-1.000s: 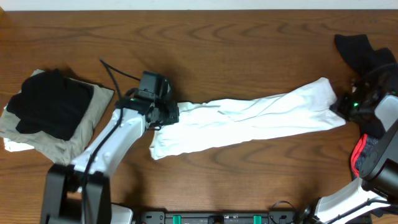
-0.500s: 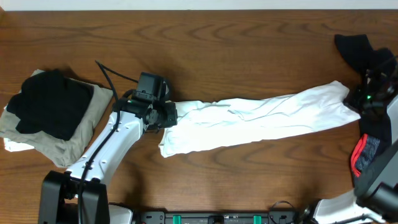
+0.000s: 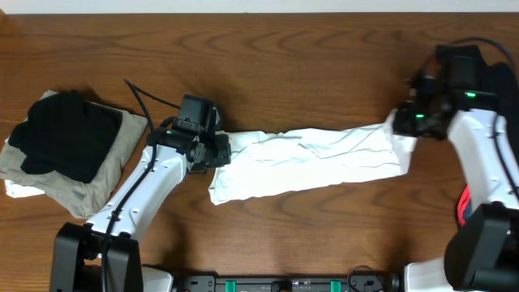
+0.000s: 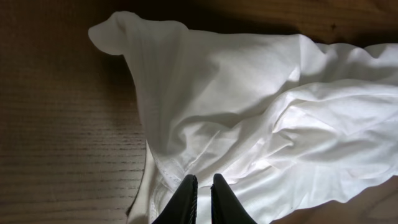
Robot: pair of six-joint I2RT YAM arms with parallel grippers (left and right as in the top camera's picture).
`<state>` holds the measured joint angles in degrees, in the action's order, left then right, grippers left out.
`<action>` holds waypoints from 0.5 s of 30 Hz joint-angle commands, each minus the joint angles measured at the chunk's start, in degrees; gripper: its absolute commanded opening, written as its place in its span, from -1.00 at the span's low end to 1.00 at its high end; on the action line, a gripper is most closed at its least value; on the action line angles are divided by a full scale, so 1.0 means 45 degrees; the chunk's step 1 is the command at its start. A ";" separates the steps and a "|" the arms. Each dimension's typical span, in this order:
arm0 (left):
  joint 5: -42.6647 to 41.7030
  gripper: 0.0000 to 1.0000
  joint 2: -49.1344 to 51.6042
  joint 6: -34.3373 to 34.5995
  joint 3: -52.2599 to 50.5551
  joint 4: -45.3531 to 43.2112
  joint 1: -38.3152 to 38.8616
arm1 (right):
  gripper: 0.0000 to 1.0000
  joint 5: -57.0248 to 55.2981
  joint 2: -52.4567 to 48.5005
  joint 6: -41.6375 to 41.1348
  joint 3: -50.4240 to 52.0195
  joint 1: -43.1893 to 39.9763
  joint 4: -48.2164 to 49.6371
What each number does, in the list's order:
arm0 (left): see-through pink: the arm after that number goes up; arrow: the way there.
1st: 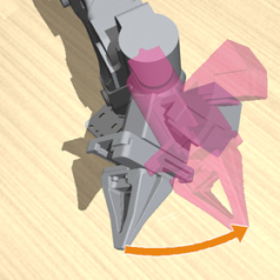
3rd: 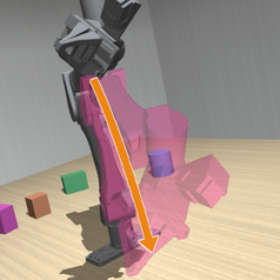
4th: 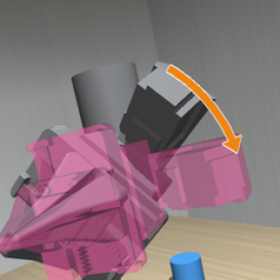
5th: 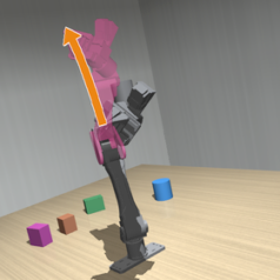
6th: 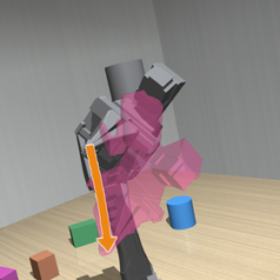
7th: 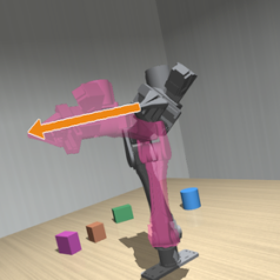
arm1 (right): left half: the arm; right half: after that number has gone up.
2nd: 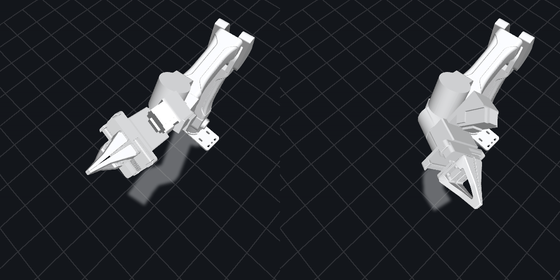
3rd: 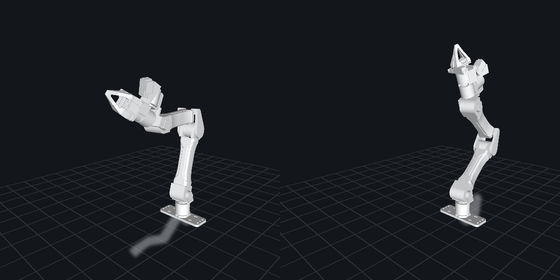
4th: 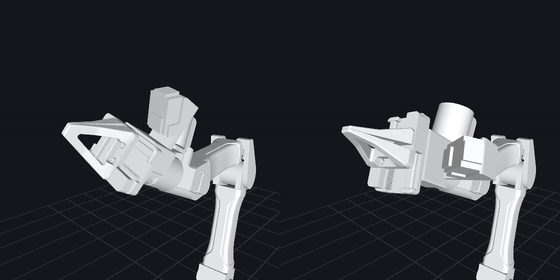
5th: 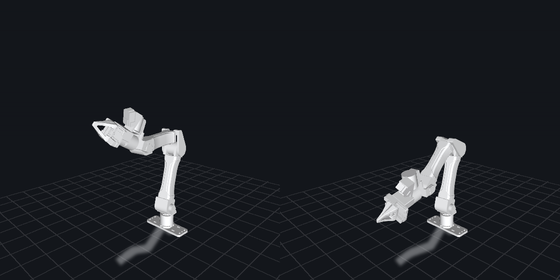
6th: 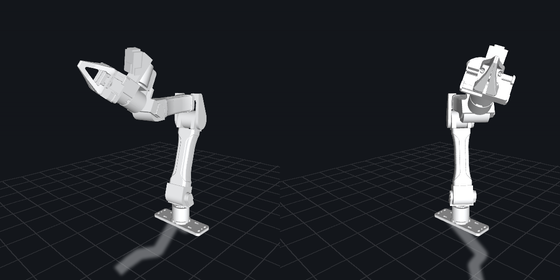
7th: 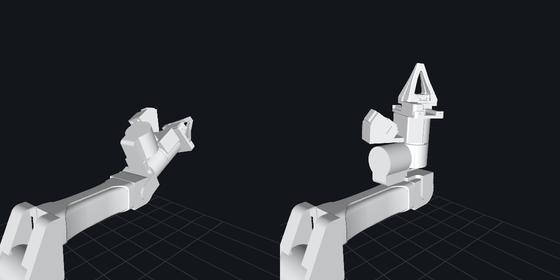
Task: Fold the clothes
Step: 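Carry the right shirt end leftward with the right gripper, folding it over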
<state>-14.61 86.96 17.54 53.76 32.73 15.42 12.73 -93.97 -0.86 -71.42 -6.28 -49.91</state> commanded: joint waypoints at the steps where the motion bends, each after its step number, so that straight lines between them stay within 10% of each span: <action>1: 0.0121 -0.78 0.0015 -0.0121 0.0000 0.0049 -0.0078 | -0.97 -0.0563 0.0189 -0.0563 -0.0219 0.1632 -0.0083; 15: 0.0121 -0.78 0.0015 -0.0126 0.0000 0.0068 -0.0078 | -0.97 -0.1875 -0.0709 -0.1433 -0.0160 0.5887 -0.0355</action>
<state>-14.61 86.96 17.54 53.78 32.80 15.42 5.52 -94.80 -5.65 -71.42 18.55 -50.74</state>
